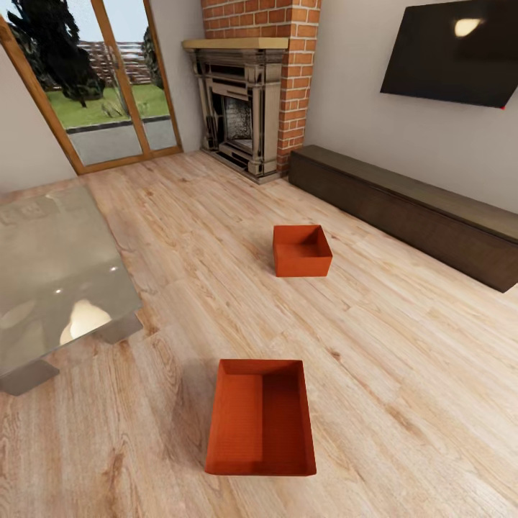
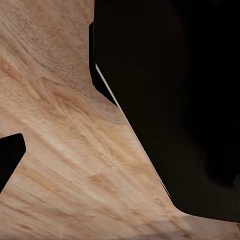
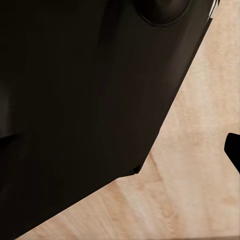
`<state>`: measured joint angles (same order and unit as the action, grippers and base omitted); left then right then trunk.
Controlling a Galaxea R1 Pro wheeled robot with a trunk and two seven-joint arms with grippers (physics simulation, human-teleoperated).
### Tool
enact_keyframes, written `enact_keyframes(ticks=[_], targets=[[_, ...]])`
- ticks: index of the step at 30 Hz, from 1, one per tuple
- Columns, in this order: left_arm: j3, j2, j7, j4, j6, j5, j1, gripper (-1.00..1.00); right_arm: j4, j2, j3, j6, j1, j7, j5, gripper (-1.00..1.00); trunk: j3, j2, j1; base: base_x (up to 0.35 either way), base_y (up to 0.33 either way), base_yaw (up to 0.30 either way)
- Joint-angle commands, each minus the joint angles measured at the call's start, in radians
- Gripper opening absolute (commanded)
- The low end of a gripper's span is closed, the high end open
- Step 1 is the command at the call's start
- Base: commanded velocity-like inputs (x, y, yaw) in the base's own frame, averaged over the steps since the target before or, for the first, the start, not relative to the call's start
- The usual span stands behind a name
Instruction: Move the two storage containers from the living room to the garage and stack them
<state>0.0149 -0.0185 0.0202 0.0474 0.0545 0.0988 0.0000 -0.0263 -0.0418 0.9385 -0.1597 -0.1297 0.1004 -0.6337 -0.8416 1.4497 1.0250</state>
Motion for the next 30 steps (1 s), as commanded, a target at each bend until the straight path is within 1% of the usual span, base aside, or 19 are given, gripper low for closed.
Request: enact_keyframes(ticks=[1, 26, 30], targets=[[0.000, 0.000, 0.000, 0.000, 0.002, 0.010, 0.000, 1.00, -0.003, 0.000, 0.006, -0.005, -0.001, 0.007, -0.010, 1.00, -0.001, 0.000, 0.000, 0.000, 0.000, 0.000], [-0.001, 0.000, 0.001, 0.000, 0.002, 0.010, 0.000, 1.00, -0.003, 0.000, 0.006, -0.006, 0.000, 0.007, -0.009, 1.00, -0.001, 0.000, 0.000, 0.000, 0.000, 0.000], [-0.004, 0.003, 0.000, 0.002, 0.002, 0.008, 0.000, 1.00, -0.002, 0.002, 0.007, -0.007, -0.001, 0.007, -0.008, 1.00, -0.001, 0.000, 0.000, 0.000, 0.000, 0.000]])
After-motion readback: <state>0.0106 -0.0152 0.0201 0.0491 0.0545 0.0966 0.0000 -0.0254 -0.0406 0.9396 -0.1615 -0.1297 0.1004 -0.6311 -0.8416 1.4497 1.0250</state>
